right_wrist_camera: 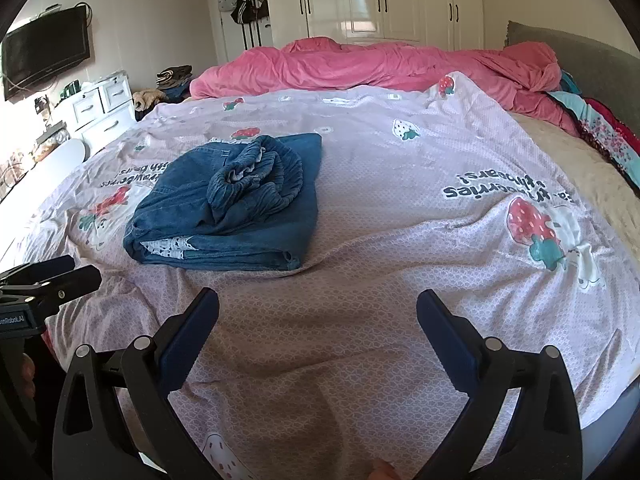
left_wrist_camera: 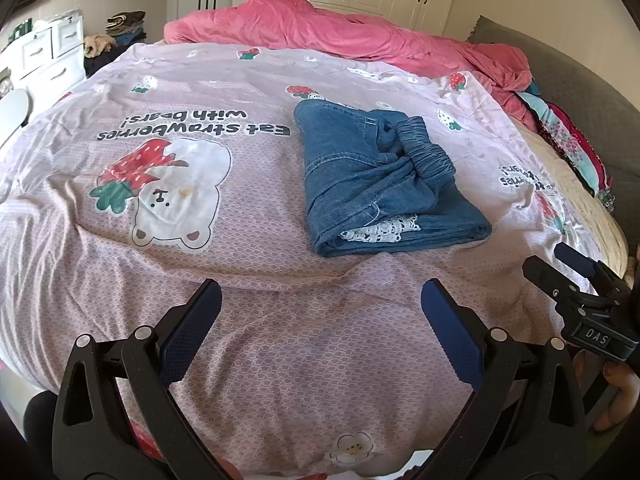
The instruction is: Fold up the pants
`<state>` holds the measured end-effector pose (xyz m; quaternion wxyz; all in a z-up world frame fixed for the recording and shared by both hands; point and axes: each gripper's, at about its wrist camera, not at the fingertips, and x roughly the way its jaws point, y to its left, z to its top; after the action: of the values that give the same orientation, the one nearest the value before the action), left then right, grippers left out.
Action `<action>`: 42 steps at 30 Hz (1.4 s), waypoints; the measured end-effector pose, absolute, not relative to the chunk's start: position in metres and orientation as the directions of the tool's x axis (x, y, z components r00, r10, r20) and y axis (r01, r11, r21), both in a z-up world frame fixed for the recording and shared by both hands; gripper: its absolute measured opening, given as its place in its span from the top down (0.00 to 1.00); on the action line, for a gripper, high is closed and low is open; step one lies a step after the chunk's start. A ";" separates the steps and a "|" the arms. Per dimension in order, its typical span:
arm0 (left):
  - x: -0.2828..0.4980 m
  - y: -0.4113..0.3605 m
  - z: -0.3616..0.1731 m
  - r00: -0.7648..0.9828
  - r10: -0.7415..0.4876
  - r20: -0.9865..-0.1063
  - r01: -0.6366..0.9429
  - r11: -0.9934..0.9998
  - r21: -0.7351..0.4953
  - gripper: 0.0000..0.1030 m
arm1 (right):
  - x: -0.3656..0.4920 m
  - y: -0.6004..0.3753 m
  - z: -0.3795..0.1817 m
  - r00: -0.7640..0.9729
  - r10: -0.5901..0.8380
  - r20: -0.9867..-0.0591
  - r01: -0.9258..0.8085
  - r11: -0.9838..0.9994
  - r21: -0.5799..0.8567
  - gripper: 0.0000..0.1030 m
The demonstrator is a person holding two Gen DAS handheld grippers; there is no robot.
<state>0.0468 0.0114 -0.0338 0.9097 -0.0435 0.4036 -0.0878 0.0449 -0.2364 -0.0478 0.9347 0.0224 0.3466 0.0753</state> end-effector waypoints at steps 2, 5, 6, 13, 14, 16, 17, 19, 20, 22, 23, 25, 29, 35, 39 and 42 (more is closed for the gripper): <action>0.047 0.012 -0.034 0.659 -0.193 -0.727 0.124 0.981 -0.149 0.09 | 0.045 -0.236 -0.048 0.748 0.156 -0.646 -0.125 0.988 0.094 0.04; 0.047 0.011 -0.034 0.659 -0.194 -0.726 0.124 0.981 -0.149 0.09 | 0.045 -0.236 -0.048 0.747 0.155 -0.647 -0.123 0.988 0.095 0.04; 0.047 0.012 -0.034 0.659 -0.193 -0.727 0.124 0.981 -0.147 0.09 | 0.045 -0.236 -0.048 0.747 0.154 -0.647 -0.123 0.988 0.094 0.04; 0.047 0.012 -0.033 0.660 -0.193 -0.726 0.125 0.981 -0.148 0.09 | 0.045 -0.234 -0.050 0.741 0.152 -0.654 -0.123 0.988 0.090 0.04; 0.047 0.011 -0.033 0.658 -0.195 -0.727 0.125 0.981 -0.149 0.09 | 0.045 -0.234 -0.050 0.742 0.152 -0.654 -0.123 0.988 0.090 0.04; 0.047 0.012 -0.033 0.657 -0.194 -0.728 0.124 0.981 -0.149 0.09 | 0.045 -0.234 -0.051 0.742 0.149 -0.654 -0.121 0.989 0.088 0.04; 0.047 0.011 -0.033 0.656 -0.189 -0.731 0.123 0.982 -0.144 0.09 | 0.045 -0.234 -0.050 0.741 0.150 -0.654 -0.122 0.989 0.089 0.04; 0.047 0.011 -0.034 0.653 -0.188 -0.734 0.124 0.982 -0.140 0.09 | 0.046 -0.234 -0.051 0.741 0.145 -0.655 -0.118 0.989 0.086 0.04; 0.048 0.010 -0.034 0.651 -0.188 -0.736 0.126 0.982 -0.140 0.09 | 0.046 -0.234 -0.052 0.740 0.143 -0.657 -0.116 0.990 0.085 0.04; 0.048 0.009 -0.034 0.650 -0.183 -0.738 0.126 0.983 -0.133 0.09 | 0.046 -0.234 -0.052 0.739 0.141 -0.658 -0.114 0.990 0.084 0.04; 0.048 0.009 -0.034 0.650 -0.182 -0.737 0.128 0.983 -0.130 0.09 | 0.046 -0.234 -0.052 0.739 0.141 -0.659 -0.113 0.990 0.084 0.04; 0.047 0.008 -0.033 0.652 -0.173 -0.738 0.126 0.985 -0.119 0.09 | 0.046 -0.234 -0.052 0.739 0.139 -0.659 -0.113 0.990 0.082 0.04; 0.047 0.007 -0.031 0.656 -0.173 -0.735 0.131 0.985 -0.114 0.09 | 0.046 -0.233 -0.054 0.737 0.131 -0.663 -0.109 0.991 0.074 0.04; 0.044 0.005 -0.028 0.668 -0.169 -0.725 0.145 0.985 -0.096 0.09 | 0.045 -0.232 -0.054 0.736 0.116 -0.667 -0.103 0.993 0.059 0.04; 0.044 0.006 -0.027 0.666 -0.178 -0.725 0.147 0.983 -0.107 0.09 | 0.046 -0.232 -0.054 0.734 0.108 -0.670 -0.098 0.994 0.053 0.04; 0.044 0.007 -0.027 0.660 -0.187 -0.728 0.149 0.982 -0.117 0.09 | 0.046 -0.234 -0.054 0.734 0.097 -0.672 -0.086 0.995 0.049 0.04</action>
<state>0.0443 0.0066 -0.0266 0.9107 -0.0236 0.4020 -0.0922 0.0459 -0.2339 -0.0537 0.9311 0.0072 0.3613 0.0491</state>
